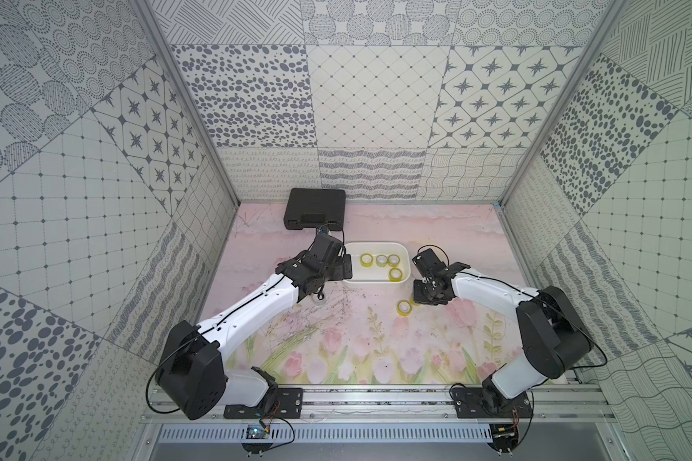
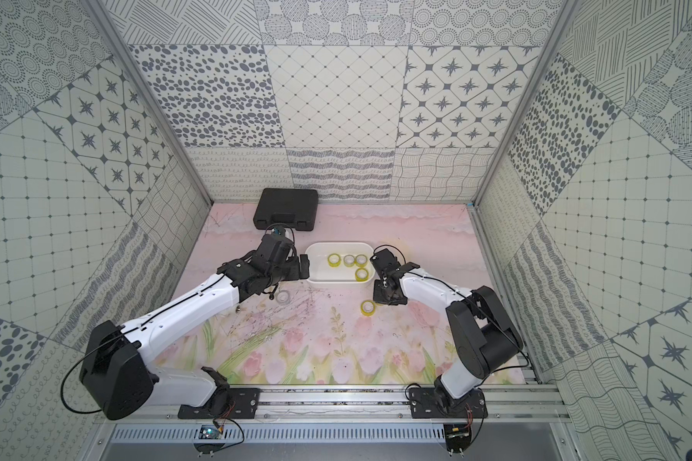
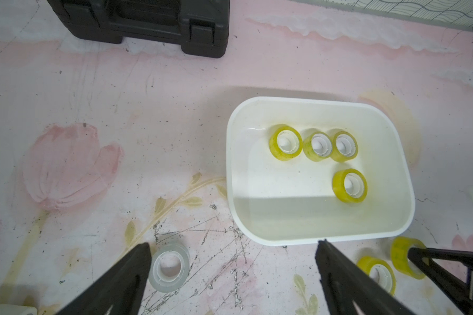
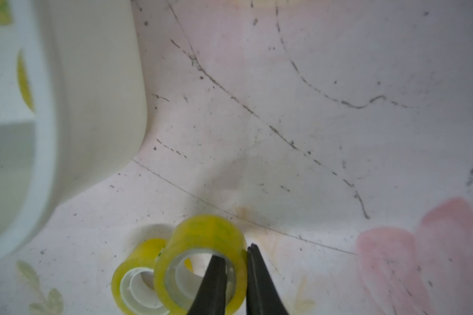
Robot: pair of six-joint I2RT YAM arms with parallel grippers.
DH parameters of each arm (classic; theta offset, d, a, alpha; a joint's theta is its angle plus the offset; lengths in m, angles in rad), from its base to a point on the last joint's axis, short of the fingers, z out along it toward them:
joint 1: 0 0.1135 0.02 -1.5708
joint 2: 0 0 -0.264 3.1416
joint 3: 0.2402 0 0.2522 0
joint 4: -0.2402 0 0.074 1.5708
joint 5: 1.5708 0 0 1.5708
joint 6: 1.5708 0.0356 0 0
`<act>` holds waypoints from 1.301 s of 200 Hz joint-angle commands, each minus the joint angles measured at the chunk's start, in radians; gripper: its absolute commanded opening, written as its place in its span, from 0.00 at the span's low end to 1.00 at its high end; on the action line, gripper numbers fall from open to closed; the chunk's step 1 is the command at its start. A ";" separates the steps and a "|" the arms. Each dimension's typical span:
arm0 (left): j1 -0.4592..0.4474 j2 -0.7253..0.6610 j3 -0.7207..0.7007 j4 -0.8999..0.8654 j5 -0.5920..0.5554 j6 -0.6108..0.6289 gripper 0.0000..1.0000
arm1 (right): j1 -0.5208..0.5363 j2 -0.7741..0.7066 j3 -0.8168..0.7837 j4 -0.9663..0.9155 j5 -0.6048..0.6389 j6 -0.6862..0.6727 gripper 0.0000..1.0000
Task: Put the transparent tape into the storage box
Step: Pick up the tape at the center of the board, then place the tape in the storage box.
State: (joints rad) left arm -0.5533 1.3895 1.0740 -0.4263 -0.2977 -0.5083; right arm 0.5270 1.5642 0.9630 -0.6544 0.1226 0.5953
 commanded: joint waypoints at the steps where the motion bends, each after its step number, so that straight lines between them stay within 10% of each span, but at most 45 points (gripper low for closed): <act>1: 0.013 0.022 0.020 0.027 -0.005 0.014 0.99 | 0.002 -0.085 0.079 -0.084 0.064 0.002 0.00; 128: 0.064 0.006 -0.007 -0.002 0.041 0.023 0.99 | 0.085 0.445 0.782 -0.217 -0.090 -0.289 0.00; 260: 0.104 0.008 -0.045 -0.040 0.068 -0.010 0.99 | 0.111 0.585 0.732 -0.228 -0.003 -0.310 0.00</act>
State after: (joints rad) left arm -0.4545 1.3857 1.0203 -0.4389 -0.2523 -0.5056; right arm 0.6353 2.1181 1.7058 -0.8886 0.0921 0.2977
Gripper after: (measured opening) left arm 0.993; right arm 0.144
